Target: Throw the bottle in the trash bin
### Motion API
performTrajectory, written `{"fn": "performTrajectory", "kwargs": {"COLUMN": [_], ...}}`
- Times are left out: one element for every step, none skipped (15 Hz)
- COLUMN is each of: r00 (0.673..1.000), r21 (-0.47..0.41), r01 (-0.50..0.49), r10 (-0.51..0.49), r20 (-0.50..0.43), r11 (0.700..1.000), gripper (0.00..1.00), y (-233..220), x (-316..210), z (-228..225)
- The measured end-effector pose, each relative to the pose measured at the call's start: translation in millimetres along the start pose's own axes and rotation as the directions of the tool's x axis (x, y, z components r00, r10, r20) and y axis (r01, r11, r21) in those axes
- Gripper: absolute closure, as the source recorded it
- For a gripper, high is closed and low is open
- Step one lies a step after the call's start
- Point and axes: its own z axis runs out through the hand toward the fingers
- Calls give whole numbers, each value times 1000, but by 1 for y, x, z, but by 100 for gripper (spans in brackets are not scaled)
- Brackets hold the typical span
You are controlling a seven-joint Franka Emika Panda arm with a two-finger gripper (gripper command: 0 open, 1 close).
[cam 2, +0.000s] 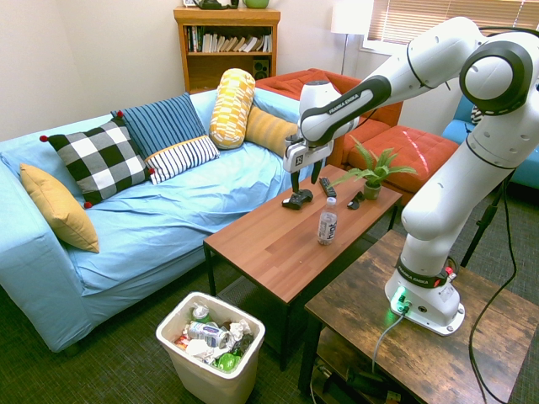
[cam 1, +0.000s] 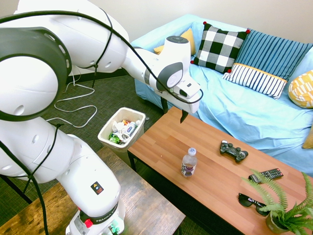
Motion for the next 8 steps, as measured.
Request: {"fn": "performTrajectory", "kwargs": {"r00": [1000, 1000, 1000, 998, 996, 993, 989, 985], "r21": [-1, 1, 0, -5, -12, -16, -22, -30], "r01": [-1, -12, -30, -54, -86, -117, -143, -170], "r10": [1, 12, 30, 54, 85, 117, 142, 169], "r20": [1, -1, -8, -18, -25, -28, -25, -21], "r11": [1000, 1000, 1000, 999, 996, 993, 989, 985], "gripper": [0, 0, 0, 0, 0, 0, 0, 0], "y": [0, -2, -3, -3, 0, 5, 13, 21], "x": [0, 2, 7, 15, 26, 38, 50, 61], "z": [1, 0, 0, 1, 3, 7, 12, 18]}}
